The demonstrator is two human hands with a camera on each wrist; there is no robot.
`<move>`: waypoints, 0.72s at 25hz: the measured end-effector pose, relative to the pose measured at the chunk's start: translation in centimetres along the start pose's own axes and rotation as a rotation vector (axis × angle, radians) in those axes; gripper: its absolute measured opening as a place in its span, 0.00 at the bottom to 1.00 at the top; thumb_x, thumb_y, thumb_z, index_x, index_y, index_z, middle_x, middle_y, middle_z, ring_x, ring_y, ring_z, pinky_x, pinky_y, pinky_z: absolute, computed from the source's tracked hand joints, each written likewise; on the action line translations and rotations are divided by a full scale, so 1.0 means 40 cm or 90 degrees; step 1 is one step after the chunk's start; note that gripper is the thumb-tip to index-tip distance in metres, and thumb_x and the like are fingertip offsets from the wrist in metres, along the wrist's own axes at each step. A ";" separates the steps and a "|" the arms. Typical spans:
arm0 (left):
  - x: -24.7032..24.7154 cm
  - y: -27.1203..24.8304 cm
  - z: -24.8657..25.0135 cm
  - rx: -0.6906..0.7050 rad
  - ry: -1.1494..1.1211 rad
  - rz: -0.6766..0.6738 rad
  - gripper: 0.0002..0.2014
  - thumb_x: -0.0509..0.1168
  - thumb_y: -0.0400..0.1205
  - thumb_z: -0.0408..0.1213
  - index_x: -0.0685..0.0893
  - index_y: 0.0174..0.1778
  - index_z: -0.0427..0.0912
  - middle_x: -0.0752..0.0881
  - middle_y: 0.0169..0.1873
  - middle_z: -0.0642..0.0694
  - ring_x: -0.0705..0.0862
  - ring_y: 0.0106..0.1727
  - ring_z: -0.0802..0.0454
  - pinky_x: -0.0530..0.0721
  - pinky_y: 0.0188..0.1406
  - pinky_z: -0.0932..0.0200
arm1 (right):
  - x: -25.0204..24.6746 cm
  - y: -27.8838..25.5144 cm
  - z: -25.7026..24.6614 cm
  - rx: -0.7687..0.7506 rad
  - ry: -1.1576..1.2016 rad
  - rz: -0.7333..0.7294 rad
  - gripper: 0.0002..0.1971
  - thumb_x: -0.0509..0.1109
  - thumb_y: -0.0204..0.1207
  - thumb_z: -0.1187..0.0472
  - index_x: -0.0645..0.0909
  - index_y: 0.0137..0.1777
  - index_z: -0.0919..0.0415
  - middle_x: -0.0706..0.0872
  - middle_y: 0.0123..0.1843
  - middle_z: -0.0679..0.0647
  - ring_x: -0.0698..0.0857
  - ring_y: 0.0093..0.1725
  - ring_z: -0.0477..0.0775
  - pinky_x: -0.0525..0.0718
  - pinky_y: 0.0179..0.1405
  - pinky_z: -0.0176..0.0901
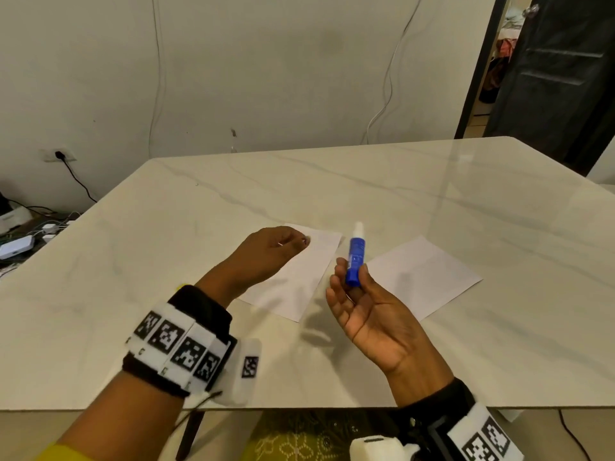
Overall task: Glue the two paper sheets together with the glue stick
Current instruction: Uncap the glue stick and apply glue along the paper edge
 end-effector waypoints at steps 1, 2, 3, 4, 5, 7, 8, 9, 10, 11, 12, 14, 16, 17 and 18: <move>-0.001 0.022 -0.027 -0.013 0.127 -0.042 0.14 0.60 0.83 0.45 0.81 0.61 0.47 0.82 0.62 0.49 0.79 0.63 0.51 0.76 0.56 0.63 | -0.020 0.003 -0.011 -0.022 -0.003 0.037 0.30 0.82 0.51 0.60 0.84 0.57 0.65 0.91 0.41 0.61 0.91 0.36 0.56 0.92 0.34 0.49; 0.007 0.039 -0.056 -0.026 0.296 -0.112 0.17 0.59 0.83 0.46 0.77 0.67 0.50 0.77 0.68 0.48 0.76 0.68 0.48 0.73 0.64 0.58 | -0.036 0.003 -0.020 -0.038 -0.007 0.077 0.26 0.77 0.58 0.59 0.83 0.58 0.63 0.90 0.44 0.61 0.91 0.38 0.57 0.92 0.35 0.49; 0.018 0.052 -0.085 -0.041 0.455 -0.190 0.20 0.59 0.83 0.47 0.72 0.72 0.53 0.72 0.73 0.48 0.72 0.72 0.47 0.71 0.70 0.52 | -0.050 0.003 -0.027 -0.043 -0.011 0.116 0.19 0.73 0.66 0.58 0.83 0.58 0.62 0.88 0.48 0.62 0.90 0.41 0.58 0.91 0.34 0.48; 0.025 0.062 -0.104 -0.052 0.569 -0.245 0.24 0.60 0.82 0.48 0.67 0.75 0.55 0.67 0.76 0.48 0.68 0.75 0.46 0.68 0.73 0.47 | -0.064 0.005 -0.033 -0.042 -0.019 0.154 0.13 0.69 0.72 0.57 0.83 0.55 0.61 0.85 0.51 0.62 0.88 0.44 0.58 0.90 0.33 0.49; 0.030 0.071 -0.113 -0.059 0.635 -0.276 0.29 0.61 0.81 0.50 0.61 0.78 0.56 0.62 0.79 0.49 0.64 0.78 0.45 0.65 0.75 0.43 | -0.074 0.007 -0.038 -0.037 -0.036 0.183 0.10 0.66 0.77 0.56 0.83 0.52 0.60 0.82 0.53 0.62 0.85 0.48 0.59 0.90 0.31 0.49; 0.037 0.093 -0.119 -0.053 0.674 -0.302 0.38 0.65 0.78 0.53 0.52 0.81 0.57 0.50 0.83 0.49 0.52 0.83 0.45 0.58 0.77 0.38 | -0.091 0.007 -0.054 -0.039 -0.077 0.221 0.09 0.63 0.80 0.56 0.83 0.48 0.58 0.79 0.53 0.61 0.81 0.55 0.60 0.89 0.41 0.52; 0.043 0.102 -0.121 -0.043 0.676 -0.317 0.42 0.66 0.76 0.55 0.49 0.81 0.57 0.43 0.83 0.50 0.44 0.84 0.47 0.54 0.78 0.36 | -0.095 0.004 -0.064 -0.043 -0.094 0.234 0.09 0.62 0.80 0.55 0.83 0.47 0.57 0.79 0.53 0.61 0.80 0.58 0.60 0.86 0.51 0.54; 0.051 0.114 -0.125 -0.028 0.674 -0.332 0.45 0.67 0.74 0.57 0.46 0.81 0.58 0.38 0.83 0.52 0.38 0.84 0.48 0.51 0.79 0.34 | -0.097 0.000 -0.077 -0.044 -0.105 0.245 0.10 0.61 0.81 0.55 0.82 0.46 0.56 0.79 0.51 0.60 0.78 0.60 0.60 0.80 0.61 0.56; 0.059 0.124 -0.130 -0.008 0.670 -0.343 0.47 0.67 0.73 0.58 0.44 0.81 0.59 0.35 0.83 0.53 0.35 0.83 0.49 0.49 0.80 0.34 | -0.104 -0.004 -0.091 -0.045 -0.112 0.255 0.11 0.59 0.82 0.55 0.82 0.45 0.56 0.79 0.50 0.59 0.78 0.60 0.59 0.75 0.67 0.56; 0.066 0.134 -0.132 0.010 0.662 -0.349 0.46 0.66 0.73 0.60 0.44 0.81 0.60 0.34 0.82 0.53 0.33 0.83 0.50 0.49 0.80 0.34 | -0.108 -0.011 -0.108 -0.046 -0.118 0.266 0.12 0.58 0.82 0.54 0.81 0.44 0.56 0.79 0.49 0.59 0.78 0.58 0.59 0.71 0.71 0.55; 0.071 0.140 -0.136 0.027 0.647 -0.351 0.46 0.65 0.74 0.60 0.44 0.81 0.60 0.34 0.82 0.53 0.33 0.83 0.51 0.48 0.80 0.35 | -0.115 -0.016 -0.123 -0.048 -0.125 0.277 0.12 0.57 0.83 0.54 0.81 0.44 0.56 0.79 0.48 0.58 0.78 0.57 0.59 0.70 0.72 0.55; 0.077 0.148 -0.143 0.037 0.621 -0.356 0.45 0.65 0.74 0.60 0.44 0.81 0.60 0.35 0.82 0.54 0.35 0.83 0.52 0.48 0.81 0.36 | -0.126 -0.025 -0.154 -0.060 -0.136 0.295 0.13 0.57 0.83 0.54 0.80 0.44 0.56 0.78 0.49 0.59 0.77 0.60 0.59 0.70 0.73 0.55; 0.080 0.147 -0.154 0.014 0.614 -0.374 0.47 0.67 0.74 0.59 0.44 0.81 0.59 0.36 0.83 0.54 0.40 0.84 0.52 0.48 0.81 0.38 | -0.139 -0.035 -0.179 -0.080 -0.153 0.307 0.12 0.58 0.82 0.55 0.80 0.44 0.58 0.78 0.55 0.59 0.77 0.61 0.59 0.74 0.69 0.56; 0.080 0.142 -0.162 -0.001 0.620 -0.386 0.47 0.68 0.73 0.58 0.44 0.82 0.58 0.38 0.83 0.54 0.43 0.84 0.51 0.48 0.81 0.39 | -0.143 -0.040 -0.188 -0.092 -0.148 0.301 0.11 0.58 0.82 0.56 0.80 0.45 0.60 0.79 0.56 0.59 0.80 0.57 0.60 0.80 0.64 0.55; 0.084 0.138 -0.166 -0.011 0.626 -0.397 0.48 0.68 0.73 0.57 0.44 0.82 0.57 0.39 0.83 0.53 0.46 0.84 0.50 0.49 0.82 0.40 | -0.146 -0.043 -0.197 -0.105 -0.134 0.288 0.11 0.59 0.82 0.58 0.80 0.45 0.62 0.81 0.54 0.60 0.84 0.52 0.59 0.86 0.54 0.52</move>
Point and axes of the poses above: each hand's wrist, its own y-axis towards the middle knuckle, its own x-axis out of the palm, z = x × y, the point moved 6 cm from there along y, towards the middle knuckle
